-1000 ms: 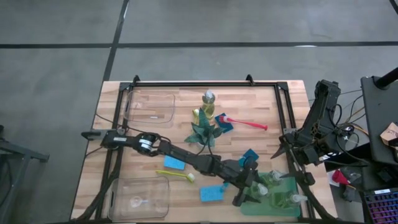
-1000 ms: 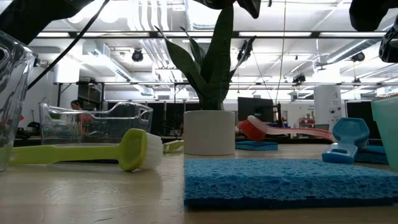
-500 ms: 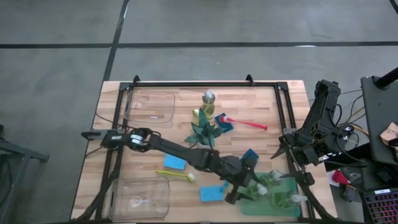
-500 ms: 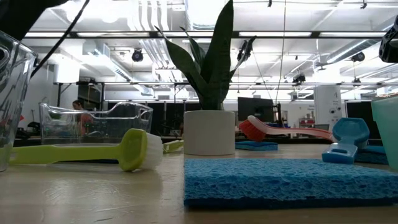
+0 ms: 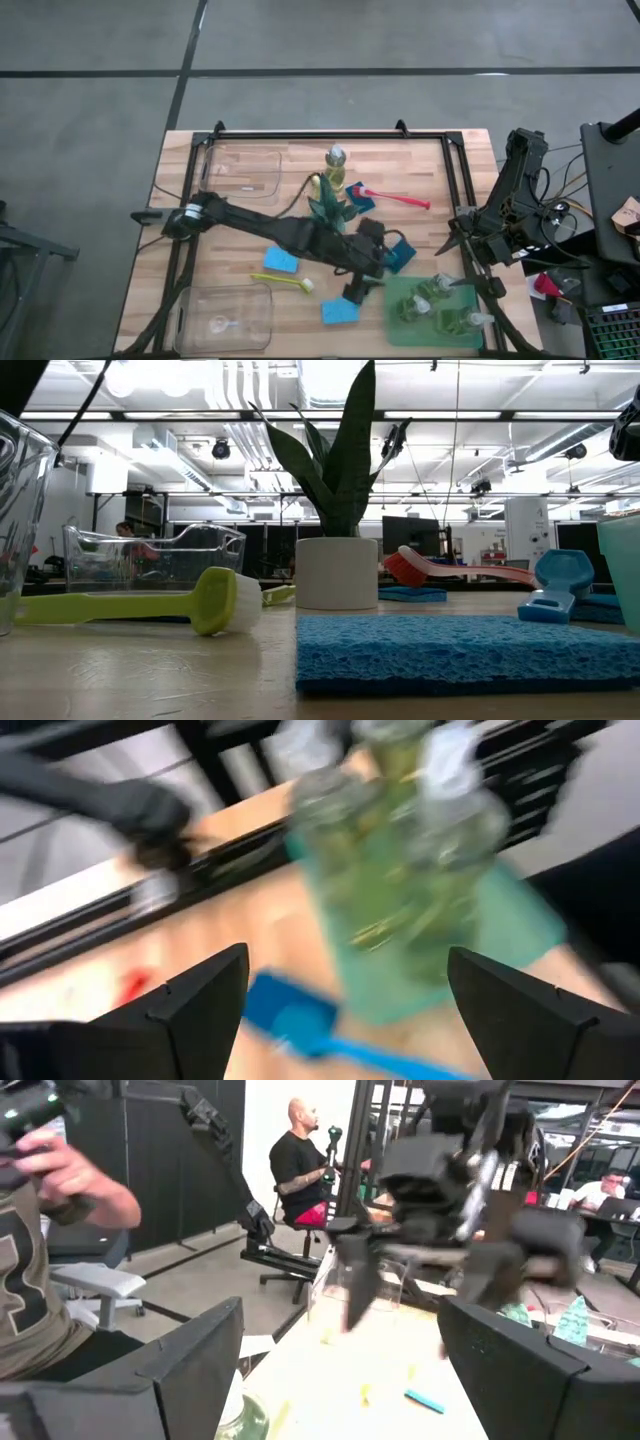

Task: Pick & Place Kitchen Sink Supplies
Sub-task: Put the yellow dish soap into the green bin

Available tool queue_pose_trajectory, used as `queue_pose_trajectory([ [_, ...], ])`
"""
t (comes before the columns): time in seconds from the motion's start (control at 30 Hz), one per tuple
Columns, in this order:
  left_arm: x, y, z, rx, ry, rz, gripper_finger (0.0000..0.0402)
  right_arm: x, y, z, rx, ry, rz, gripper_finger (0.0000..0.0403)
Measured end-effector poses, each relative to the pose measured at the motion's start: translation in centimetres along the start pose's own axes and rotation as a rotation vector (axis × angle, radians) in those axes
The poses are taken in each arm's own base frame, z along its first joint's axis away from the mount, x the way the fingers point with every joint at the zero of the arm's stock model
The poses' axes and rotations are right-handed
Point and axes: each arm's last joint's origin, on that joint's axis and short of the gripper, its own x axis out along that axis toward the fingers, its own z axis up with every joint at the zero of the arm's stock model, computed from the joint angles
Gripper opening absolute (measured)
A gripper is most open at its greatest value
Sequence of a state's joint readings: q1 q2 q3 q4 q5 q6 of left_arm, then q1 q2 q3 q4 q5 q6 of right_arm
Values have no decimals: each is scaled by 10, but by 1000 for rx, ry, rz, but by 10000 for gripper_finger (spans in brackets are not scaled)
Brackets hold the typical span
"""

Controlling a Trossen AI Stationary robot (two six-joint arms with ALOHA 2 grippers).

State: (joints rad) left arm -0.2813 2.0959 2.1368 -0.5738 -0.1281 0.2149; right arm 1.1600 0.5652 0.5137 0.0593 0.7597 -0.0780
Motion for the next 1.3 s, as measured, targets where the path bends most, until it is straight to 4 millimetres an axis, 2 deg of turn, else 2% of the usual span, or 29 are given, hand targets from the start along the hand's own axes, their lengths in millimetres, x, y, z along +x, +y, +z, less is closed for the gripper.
queue_pose_trajectory([
  [0.23,-45,23,-13,31,156,327,332,0,0,0,0,0,0,327],
  [0.43,-101,45,-35,0,208,599,332,0,0,0,-1,1,0,327],
  [0.6,-144,67,-67,-115,122,733,332,0,0,0,-3,3,0,327],
  [0.7,-161,79,-96,-192,48,777,332,0,0,0,-3,3,0,327],
  [0.9,-169,95,-162,-346,-122,690,332,0,0,-1,-5,5,0,327],
  [1.0,-171,105,-190,-407,-196,705,332,0,0,-2,-10,7,0,327],
  [1.13,-175,120,-216,-476,-306,705,332,0,0,-2,-9,7,0,327],
  [1.3,-164,127,-240,-507,-230,722,332,0,0,-2,-14,6,0,327],
])
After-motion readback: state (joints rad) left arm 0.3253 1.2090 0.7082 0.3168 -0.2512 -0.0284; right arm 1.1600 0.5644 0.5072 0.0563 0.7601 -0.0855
